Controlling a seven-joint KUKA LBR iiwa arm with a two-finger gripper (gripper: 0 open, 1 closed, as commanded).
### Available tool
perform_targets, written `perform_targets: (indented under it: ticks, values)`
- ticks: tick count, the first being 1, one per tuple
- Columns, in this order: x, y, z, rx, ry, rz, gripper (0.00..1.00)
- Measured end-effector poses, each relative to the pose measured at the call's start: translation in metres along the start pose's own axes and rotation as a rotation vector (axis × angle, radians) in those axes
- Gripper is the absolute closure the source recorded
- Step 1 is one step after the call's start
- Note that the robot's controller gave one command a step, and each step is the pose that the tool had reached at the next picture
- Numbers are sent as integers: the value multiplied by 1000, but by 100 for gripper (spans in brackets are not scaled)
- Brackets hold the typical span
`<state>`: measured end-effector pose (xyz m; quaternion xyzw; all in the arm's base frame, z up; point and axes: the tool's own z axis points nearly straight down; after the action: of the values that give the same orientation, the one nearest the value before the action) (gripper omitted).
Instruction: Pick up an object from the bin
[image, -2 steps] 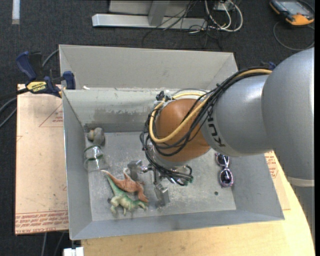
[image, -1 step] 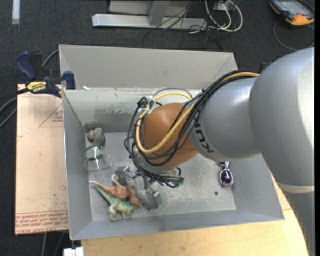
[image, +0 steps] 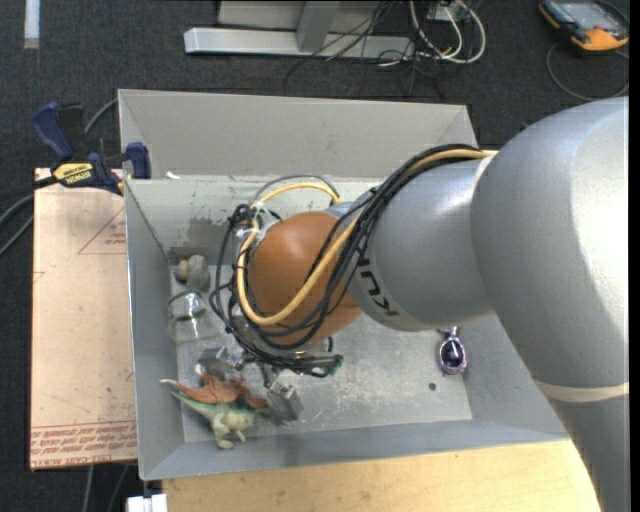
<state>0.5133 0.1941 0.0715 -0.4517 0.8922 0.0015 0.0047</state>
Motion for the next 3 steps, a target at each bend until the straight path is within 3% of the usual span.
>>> perform_targets:
  ticks: [1,2,3]
  values:
    - [3,12,1,3,-2,-54,0]
    - [-28,3,2,0,-5,-203,100]
    - [-28,3,2,0,-5,-203,100]
